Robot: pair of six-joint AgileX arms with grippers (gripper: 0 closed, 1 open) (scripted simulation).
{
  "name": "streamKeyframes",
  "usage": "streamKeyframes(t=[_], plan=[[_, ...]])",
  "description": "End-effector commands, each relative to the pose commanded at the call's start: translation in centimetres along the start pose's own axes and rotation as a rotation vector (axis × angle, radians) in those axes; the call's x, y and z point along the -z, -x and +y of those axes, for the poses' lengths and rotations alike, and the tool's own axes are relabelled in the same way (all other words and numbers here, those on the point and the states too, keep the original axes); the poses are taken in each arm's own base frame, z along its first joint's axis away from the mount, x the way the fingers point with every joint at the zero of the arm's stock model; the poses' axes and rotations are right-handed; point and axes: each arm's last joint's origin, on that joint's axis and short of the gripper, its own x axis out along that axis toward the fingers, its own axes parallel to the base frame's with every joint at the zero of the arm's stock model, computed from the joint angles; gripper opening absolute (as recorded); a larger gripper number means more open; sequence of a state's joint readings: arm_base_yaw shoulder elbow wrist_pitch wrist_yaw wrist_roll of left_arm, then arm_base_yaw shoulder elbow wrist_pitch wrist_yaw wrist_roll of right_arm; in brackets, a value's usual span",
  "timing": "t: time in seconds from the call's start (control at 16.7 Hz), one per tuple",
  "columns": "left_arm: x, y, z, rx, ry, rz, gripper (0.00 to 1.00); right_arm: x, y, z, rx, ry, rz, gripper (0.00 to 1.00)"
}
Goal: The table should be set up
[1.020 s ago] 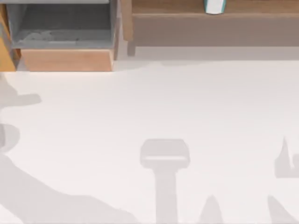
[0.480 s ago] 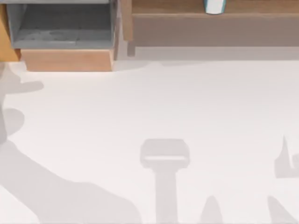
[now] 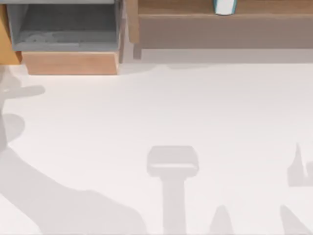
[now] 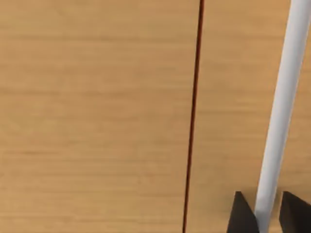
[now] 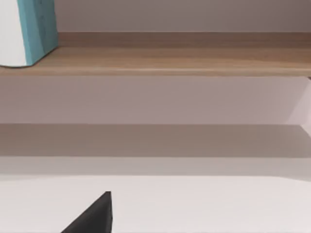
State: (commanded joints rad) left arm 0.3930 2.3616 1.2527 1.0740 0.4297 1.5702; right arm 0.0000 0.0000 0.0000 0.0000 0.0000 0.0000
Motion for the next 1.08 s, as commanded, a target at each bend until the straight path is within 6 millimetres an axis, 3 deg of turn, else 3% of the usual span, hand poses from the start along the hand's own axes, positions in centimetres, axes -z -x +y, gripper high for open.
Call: streamKeyframes(t=[0.42,0.9,0.96,1.08], plan=[[0.0,0.0,0.0,0.000,0.000,0.000,0.98,0.0,0.0,0.0,0.000,0.000,0.000,1.00],[0.0,0.0,0.0,0.000,0.000,0.000,1.00,0.0,0.0,0.0,0.000,0.000,0.000,1.00],[0.1,0.4,-1.3,0.040,0.022,0.005,1.00,0.0,0.0,0.0,0.000,0.000,0.000,1.00],[0.0,0.7,-1.1,0.037,0.020,0.001,1.00,0.0,0.0,0.0,0.000,0.000,0.000,1.00]])
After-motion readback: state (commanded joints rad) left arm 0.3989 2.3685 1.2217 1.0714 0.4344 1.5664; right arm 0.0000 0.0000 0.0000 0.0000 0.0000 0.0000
